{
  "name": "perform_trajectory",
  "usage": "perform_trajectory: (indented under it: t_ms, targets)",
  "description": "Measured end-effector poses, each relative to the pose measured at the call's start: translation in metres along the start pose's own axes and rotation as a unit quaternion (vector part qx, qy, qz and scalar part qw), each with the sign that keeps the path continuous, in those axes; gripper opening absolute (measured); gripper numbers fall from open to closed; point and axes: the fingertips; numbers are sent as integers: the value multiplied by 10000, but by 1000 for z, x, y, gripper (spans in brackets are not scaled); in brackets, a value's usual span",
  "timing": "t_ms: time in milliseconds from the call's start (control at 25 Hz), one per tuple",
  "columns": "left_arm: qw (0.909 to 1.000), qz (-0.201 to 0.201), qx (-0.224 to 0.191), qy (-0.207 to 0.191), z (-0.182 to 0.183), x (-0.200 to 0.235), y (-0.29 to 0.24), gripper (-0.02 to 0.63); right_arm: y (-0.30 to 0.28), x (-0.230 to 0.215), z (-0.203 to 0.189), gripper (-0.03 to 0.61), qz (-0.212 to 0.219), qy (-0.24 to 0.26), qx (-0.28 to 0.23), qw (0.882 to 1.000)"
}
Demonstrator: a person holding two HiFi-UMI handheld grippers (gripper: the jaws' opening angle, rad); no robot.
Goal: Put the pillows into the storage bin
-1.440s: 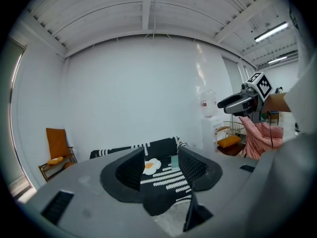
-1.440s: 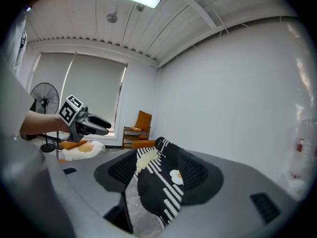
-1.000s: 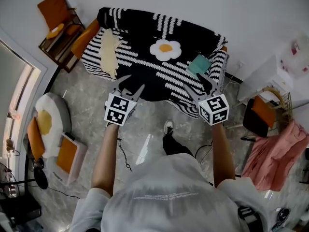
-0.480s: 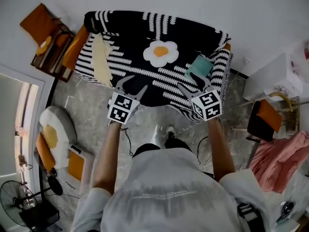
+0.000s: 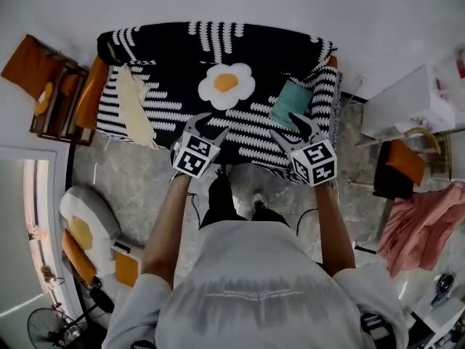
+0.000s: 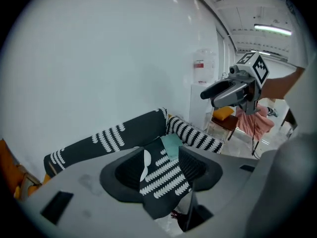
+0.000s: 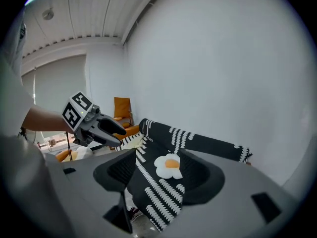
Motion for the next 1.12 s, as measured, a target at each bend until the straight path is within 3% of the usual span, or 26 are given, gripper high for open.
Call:
perform_trajectory:
  t_ms: [200,440,680,920,1120]
  targets:
    - [9975,-472,448,-264,-15,42,-80,247,-49,-38,1,278,-299,-328,222,9988]
    - [9857,-1190,1010,-643,-60,78,-188,291,-107,-90,-12,278,-710,-834,528,9926]
    - [9774,-1646,1304,-255,-112,101,-303,328,-165,-146,-41,278,-1220,-1413,596,9806]
    - [9706,-1875,1505,-130,-179,97,-391,351,-210,-170,-102,278,-1243,-1574,1052,9740]
    - [9552,-2368,1767,-195,-229,74,-436,395,-235,-176,-143,279,-1185,-1722,1282,9695]
Point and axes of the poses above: the fingertips, and each gripper's own axes: y backward along the fingers, x to its left, z out of its top, and after that the axes turned 6 degrees about z, right-handed
